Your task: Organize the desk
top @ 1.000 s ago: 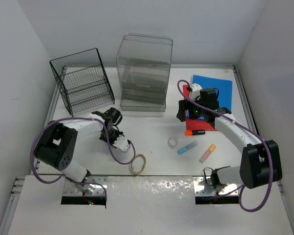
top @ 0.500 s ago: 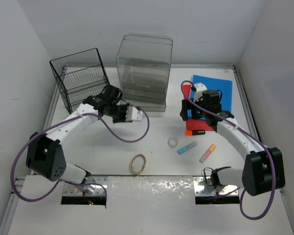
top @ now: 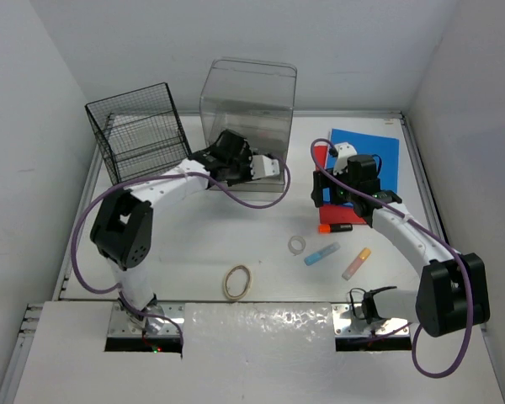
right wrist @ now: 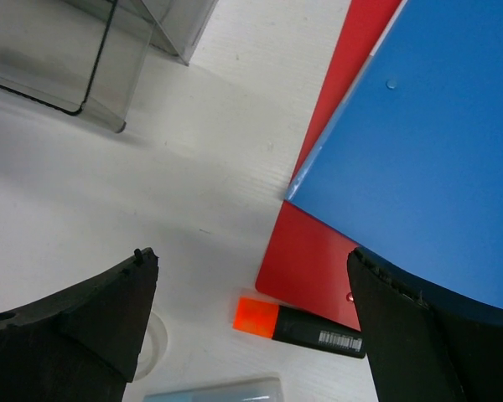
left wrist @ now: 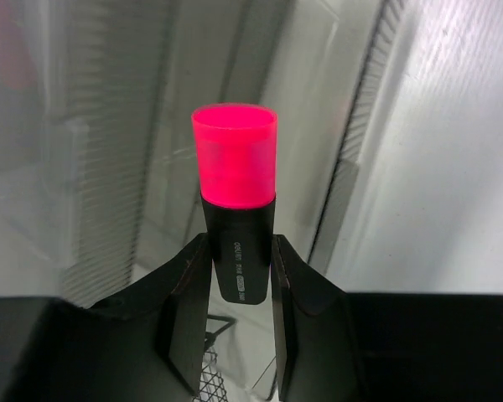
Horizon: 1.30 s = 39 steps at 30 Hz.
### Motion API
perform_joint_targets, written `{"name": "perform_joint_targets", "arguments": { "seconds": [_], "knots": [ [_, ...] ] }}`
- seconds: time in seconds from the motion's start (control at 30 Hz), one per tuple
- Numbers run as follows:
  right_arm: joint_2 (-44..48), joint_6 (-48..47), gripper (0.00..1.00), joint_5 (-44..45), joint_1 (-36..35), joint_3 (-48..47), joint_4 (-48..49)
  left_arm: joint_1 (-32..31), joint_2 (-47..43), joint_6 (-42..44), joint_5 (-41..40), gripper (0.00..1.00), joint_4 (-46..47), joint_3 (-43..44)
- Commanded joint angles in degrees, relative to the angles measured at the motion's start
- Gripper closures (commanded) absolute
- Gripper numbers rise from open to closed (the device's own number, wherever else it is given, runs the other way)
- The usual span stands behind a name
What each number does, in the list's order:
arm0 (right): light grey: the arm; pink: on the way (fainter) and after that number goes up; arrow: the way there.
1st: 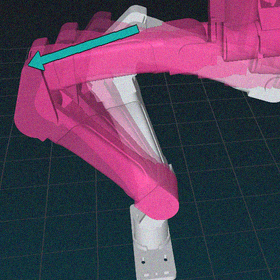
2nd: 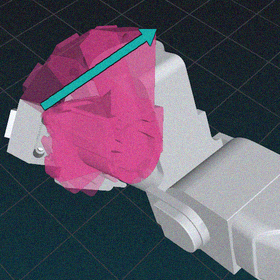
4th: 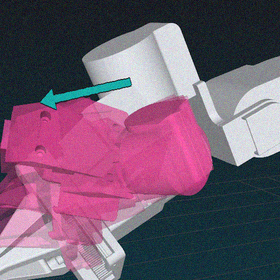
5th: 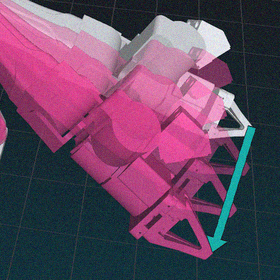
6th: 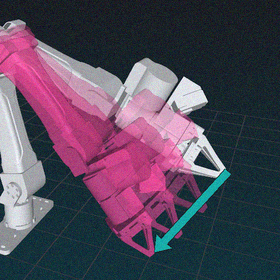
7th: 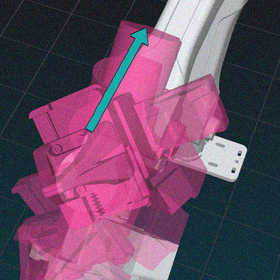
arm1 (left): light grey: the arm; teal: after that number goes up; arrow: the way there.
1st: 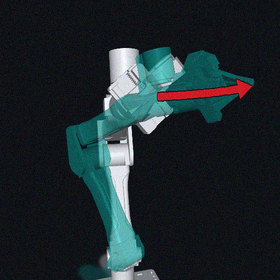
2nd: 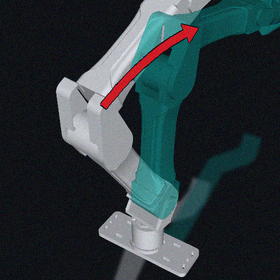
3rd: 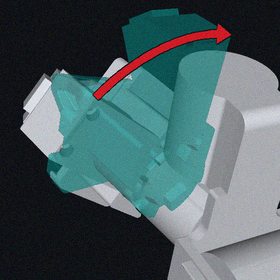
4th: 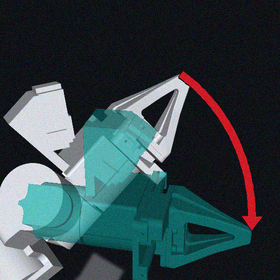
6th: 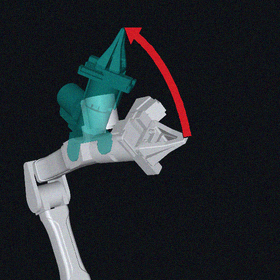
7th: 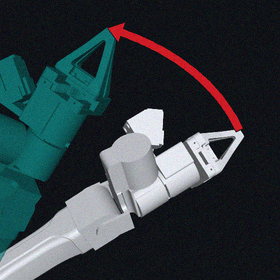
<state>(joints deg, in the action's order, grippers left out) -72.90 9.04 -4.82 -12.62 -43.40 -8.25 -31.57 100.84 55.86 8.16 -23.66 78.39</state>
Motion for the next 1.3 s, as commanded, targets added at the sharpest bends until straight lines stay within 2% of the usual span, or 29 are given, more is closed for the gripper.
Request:
{"name": "perform_joint_targets", "arguments": {
  "seconds": [0.0, 0.1, 0.13, 0.2, 0.23, 0.3, 0.43, 0.47, 0.5, 0.57, 0.73, 0.77, 0.83, 0.97, 1.0, 1.07, 1.27],
  "knots": [
    [0.57, -0.86, 0.08, 2.35, -0.12, -0.28, -1.24, -1.65, 1.02, 2.67, -6.49, 0.99, 0.98, 2.82],
    [0.31, -1.21, 0.07, 2.89, -0.21, -0.55, -1.94, -1.65, 1.82, 2.95, -7.90, 0.86, 1.51, 2.47],
    [0.13, -1.22, 0.07, 2.80, -0.21, -0.64, -2.12, -1.65, 2.08, 2.51, -9.55, 0.75, 1.95, 2.47],
    [-0.83, -1.48, 0.05, 2.62, -0.12, -1.33, -3.17, -1.74, 2.52, 1.02, -10.97, 0.61, 3.00, 2.82],
    [-1.18, -1.48, 0.05, 2.97, -0.21, -1.69, -3.61, -1.65, 2.44, 0.66, -11.06, 0.38, 3.18, 3.17],
    [-2.24, -0.78, 0.01, 4.63, -0.12, -2.30, -5.80, -1.65, 1.73, -0.48, -11.15, 0.33, 3.36, 3.52],
    [-4.61, 0.63, 0.04, 8.15, -0.12, -1.08, -6.51, -1.74, 0.07, -3.90, -11.59, 0.30, 3.27, 5.37],
    [-5.05, 0.63, 0.05, 8.94, -0.12, -0.90, -7.12, -1.65, -0.55, -4.96, -12.03, 0.13, 2.23, 5.80],
    [-5.58, 0.37, 0.09, 9.82, -0.12, -0.64, -7.56, -1.74, -1.08, -6.88, -12.29, 0.08, 1.52, 6.33],
    [-7.07, -0.94, 0.13, 10.45, -0.21, -0.38, -8.79, -1.65, -2.91, -10.30, -13.08, 0.08, 0.11, 6.86],
    [-11.55, -8.14, 0.14, 5.08, -0.30, -2.56, -13.18, -1.56, -10.46, -14.45, -11.60, 0.08, -2.70, 2.66],
    [-13.13, -13.81, 0.14, 5.00, -0.38, -3.61, -17.02, -1.48, -11.62, -15.15, -11.33, 0.08, -3.06, 1.69],
    [-14.11, -16.59, 0.16, 7.62, -0.30, -7.04, -18.99, -1.30, -15.30, -15.42, -10.54, 0.08, -3.06, -1.91],
    [-12.53, -28.95, 0.14, -1.66, -0.39, -6.71, -18.29, 0.19, -20.41, -15.69, -8.43, 0.08, -1.31, -7.19],
    [-11.66, -35.86, 0.14, -4.21, -0.47, -5.57, -18.20, 1.41, -21.20, -15.69, -8.43, 0.08, -0.43, -9.11],
    [-10.95, -42.39, 0.14, -2.84, -0.39, -3.55, -16.19, 2.47, -22.52, -15.52, -6.76, 0.08, 1.51, -10.79],
    [-15.07, -53.50, 0.14, -8.45, -0.56, -2.74, -22.49, 3.89, -22.26, -15.25, -6.67, 0.08, 1.60, -12.30]
  ]
}}
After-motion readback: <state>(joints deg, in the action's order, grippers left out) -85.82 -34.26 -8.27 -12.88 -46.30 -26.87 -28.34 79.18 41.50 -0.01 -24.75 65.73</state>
